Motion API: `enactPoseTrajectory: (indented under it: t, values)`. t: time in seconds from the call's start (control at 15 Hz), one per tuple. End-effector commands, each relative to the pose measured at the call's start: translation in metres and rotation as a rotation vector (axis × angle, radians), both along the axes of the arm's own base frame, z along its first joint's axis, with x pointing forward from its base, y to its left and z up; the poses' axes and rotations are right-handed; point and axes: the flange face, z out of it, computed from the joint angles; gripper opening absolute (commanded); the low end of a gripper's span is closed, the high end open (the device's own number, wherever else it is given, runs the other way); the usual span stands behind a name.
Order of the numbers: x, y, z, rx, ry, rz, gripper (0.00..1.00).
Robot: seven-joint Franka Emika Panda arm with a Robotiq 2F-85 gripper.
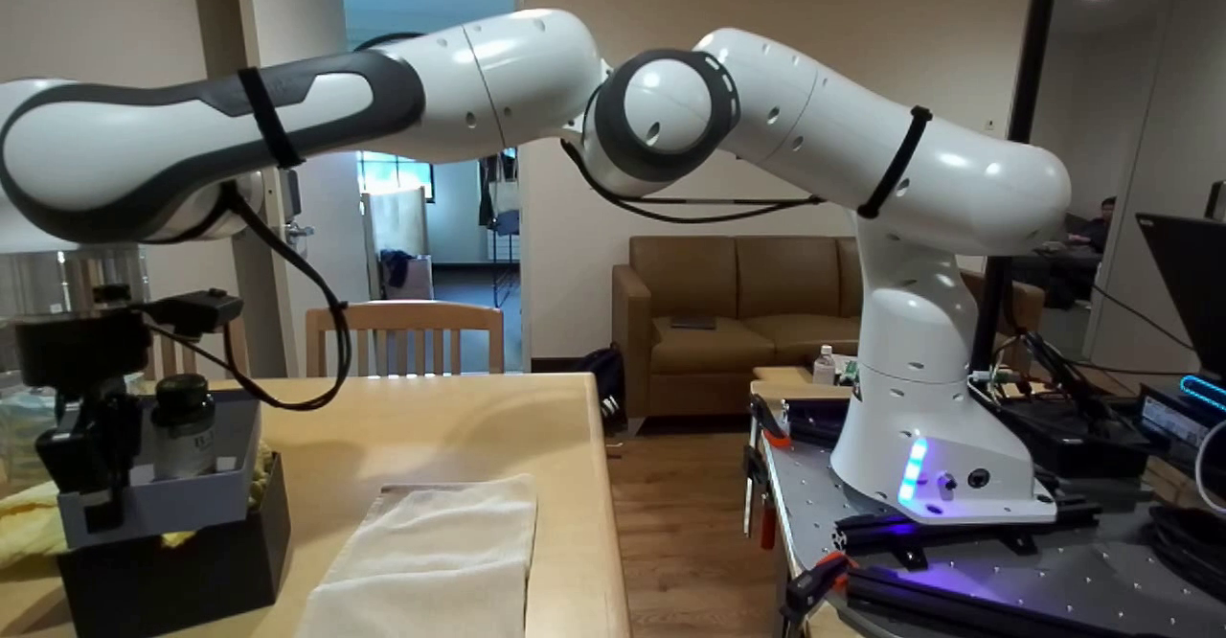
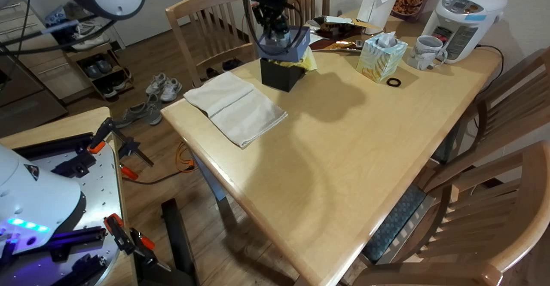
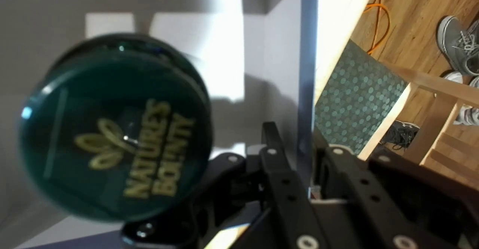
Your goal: Pick up the small glass bottle and put it in the grey box. Pick up the grey box and place it on top of the black box.
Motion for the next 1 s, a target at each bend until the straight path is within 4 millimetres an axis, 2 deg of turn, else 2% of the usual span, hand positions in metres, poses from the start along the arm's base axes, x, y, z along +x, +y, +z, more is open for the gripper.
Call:
enactPoseTrajectory:
  t: [0.0,0.47,0.73,0.93]
  values:
    - [0.002,-0.006,0.000,0.002,0.019,0.001,0.52]
    - [0.001,-0.005,0.011,-0.057,0.010,0.018,0.99]
    - [0.005,-0.004,0.037,-0.094,-0.048,0.046,1.00]
    - [0.008,-0.003,0.066,-0.131,-0.114,0.055,1.00]
